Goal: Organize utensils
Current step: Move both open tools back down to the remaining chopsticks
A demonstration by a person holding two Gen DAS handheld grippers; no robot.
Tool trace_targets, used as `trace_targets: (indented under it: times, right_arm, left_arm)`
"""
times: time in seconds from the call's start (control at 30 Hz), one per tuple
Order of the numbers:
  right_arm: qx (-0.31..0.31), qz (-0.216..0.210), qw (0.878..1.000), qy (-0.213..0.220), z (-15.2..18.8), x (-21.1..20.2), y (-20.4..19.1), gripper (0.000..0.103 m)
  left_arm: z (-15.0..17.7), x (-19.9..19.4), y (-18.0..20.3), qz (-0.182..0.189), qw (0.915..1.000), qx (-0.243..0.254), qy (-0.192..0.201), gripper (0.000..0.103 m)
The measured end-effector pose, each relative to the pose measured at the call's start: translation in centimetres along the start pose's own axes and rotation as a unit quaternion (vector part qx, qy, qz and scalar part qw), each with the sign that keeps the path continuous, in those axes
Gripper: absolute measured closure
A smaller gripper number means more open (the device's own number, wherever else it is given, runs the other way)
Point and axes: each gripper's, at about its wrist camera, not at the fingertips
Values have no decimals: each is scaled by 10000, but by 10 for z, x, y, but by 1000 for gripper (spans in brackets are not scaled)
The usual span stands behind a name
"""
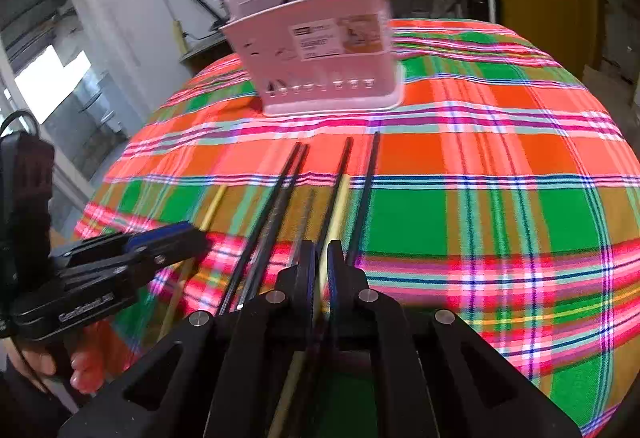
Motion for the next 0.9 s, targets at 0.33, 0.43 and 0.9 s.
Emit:
trace_targets:
  times: [0.33,0.43,0.9]
  right_arm:
    - [-55,322,9994,-134,-8,5,-2,97]
    - [-44,451,9988,-205,-16,8,-3,96]
    - [-82,543,9978,-372,-42,21,1,96]
  left_arm:
    - [-9,5,4,-182,9998,67,-83,84]
    - [-15,8,5,-261,9995,77,-169,84]
    - [-23,14,8,-510,9983,272,-47,87]
Point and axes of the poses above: each gripper's, at about its wrist camera, not at the fingertips, and x roughly the way its jaws point, y to its right, z to its underside, and after that the axes turned 11 degrees about -y, right-handed
